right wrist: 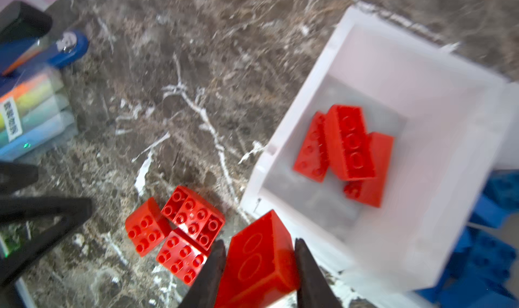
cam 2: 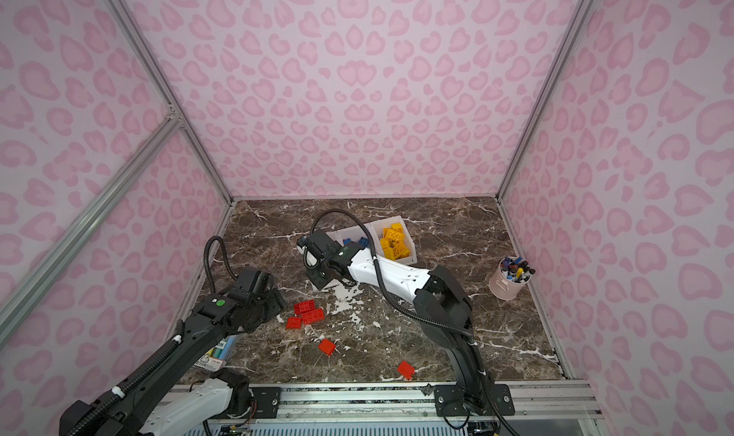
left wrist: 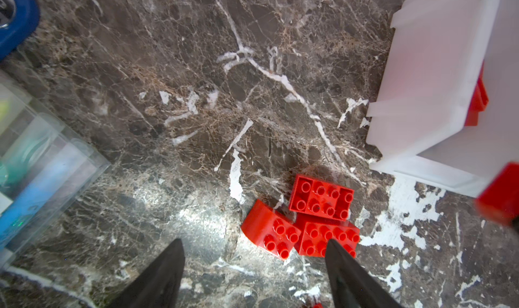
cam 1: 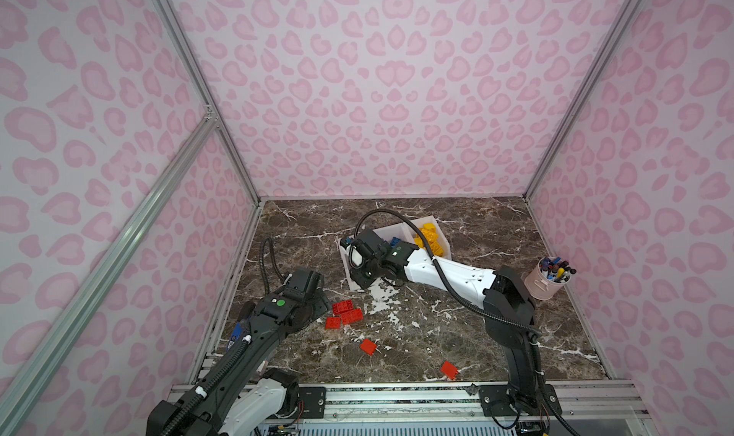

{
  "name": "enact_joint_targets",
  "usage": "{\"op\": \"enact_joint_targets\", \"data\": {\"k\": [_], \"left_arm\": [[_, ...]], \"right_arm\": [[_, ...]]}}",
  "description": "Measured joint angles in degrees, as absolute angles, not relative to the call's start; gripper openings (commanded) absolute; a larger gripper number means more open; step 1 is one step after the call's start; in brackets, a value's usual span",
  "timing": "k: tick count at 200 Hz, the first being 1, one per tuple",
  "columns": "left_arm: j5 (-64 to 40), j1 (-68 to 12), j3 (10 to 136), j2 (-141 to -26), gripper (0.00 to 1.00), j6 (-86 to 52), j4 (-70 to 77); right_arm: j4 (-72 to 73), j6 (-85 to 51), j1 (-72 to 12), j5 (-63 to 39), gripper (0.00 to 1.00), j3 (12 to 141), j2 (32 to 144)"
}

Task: Sort the legos into containers by color
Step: Place the lego in the container, then pick up the lego from the bottom-center of the table.

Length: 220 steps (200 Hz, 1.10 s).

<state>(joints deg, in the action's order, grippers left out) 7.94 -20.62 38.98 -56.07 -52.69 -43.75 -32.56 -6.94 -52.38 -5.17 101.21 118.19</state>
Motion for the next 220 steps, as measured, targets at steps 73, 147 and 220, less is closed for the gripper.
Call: {"op": "enact_joint_targets", "data": {"k": [73, 147, 220], "left_arm": [[6.22, -20.58, 38.74, -58.52, 0.80, -49.25, -43.31], [2.81, -24.10, 38.61, -64.47, 0.78, -44.73, -40.45], [6.42, -31.62, 41.08, -70.67, 0.77, -44.58, -41.89]], "right_arm": [[-43.53, -7.79, -49.52, -0.45, 0.60, 120.97, 132.05], [-38.63, -10.96, -49.10, -0.10, 0.61, 99.61, 110.10], [-33.23, -17.41, -47.46, -2.57, 0.60, 77.76, 98.00]]}}
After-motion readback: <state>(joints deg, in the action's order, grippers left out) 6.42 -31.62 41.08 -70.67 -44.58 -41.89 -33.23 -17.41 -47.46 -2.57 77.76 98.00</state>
